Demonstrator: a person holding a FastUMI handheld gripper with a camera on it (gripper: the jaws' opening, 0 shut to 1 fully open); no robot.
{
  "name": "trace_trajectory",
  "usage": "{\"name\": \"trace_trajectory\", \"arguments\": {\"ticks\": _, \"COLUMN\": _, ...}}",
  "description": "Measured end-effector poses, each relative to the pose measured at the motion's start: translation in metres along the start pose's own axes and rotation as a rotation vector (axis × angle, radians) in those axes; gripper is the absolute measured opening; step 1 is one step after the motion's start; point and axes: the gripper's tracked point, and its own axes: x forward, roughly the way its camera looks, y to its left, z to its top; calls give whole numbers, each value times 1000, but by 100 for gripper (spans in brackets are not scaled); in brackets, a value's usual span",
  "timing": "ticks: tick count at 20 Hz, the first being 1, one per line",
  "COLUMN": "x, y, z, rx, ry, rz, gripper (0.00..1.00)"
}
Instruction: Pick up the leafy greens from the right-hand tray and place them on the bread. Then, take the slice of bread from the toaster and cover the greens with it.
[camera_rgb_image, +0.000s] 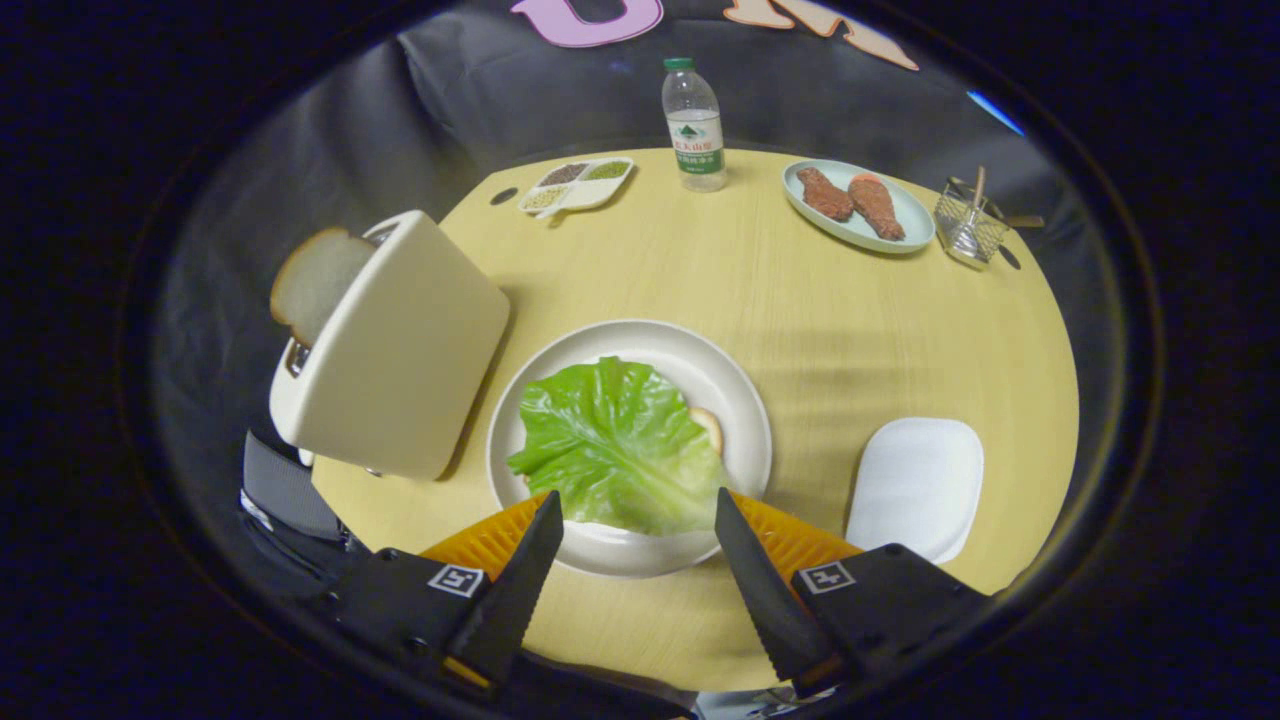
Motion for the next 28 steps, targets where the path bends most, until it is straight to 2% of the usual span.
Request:
{"name": "trace_trajectory", "arguments": {"ticks": 4, "x": -27, "y": 37, "z": -2, "rx": 3, "ry": 68, "rz": 64, "gripper": 98}}
{"name": "trace_trajectory", "arguments": {"ticks": 9, "x": -57, "y": 106, "z": 38, "rx": 246, "ry": 94, "rz": 222, "gripper": 97}}
{"name": "trace_trajectory", "arguments": {"ticks": 14, "x": -68, "y": 147, "z": 91, "rx": 302, "ry": 79, "rz": 279, "gripper": 97}}
{"name": "trace_trajectory", "arguments": {"ticks": 17, "x": -70, "y": 179, "z": 119, "rx": 400, "ry": 92, "rz": 343, "gripper": 100}}
{"name": "trace_trajectory", "arguments": {"ticks": 24, "x": -28, "y": 227, "z": 134, "rx": 450, "ry": 144, "rz": 367, "gripper": 100}}
{"name": "trace_trajectory", "arguments": {"ticks": 28, "x": -3, "y": 233, "z": 136, "rx": 445, "ry": 160, "rz": 338, "gripper": 93}}
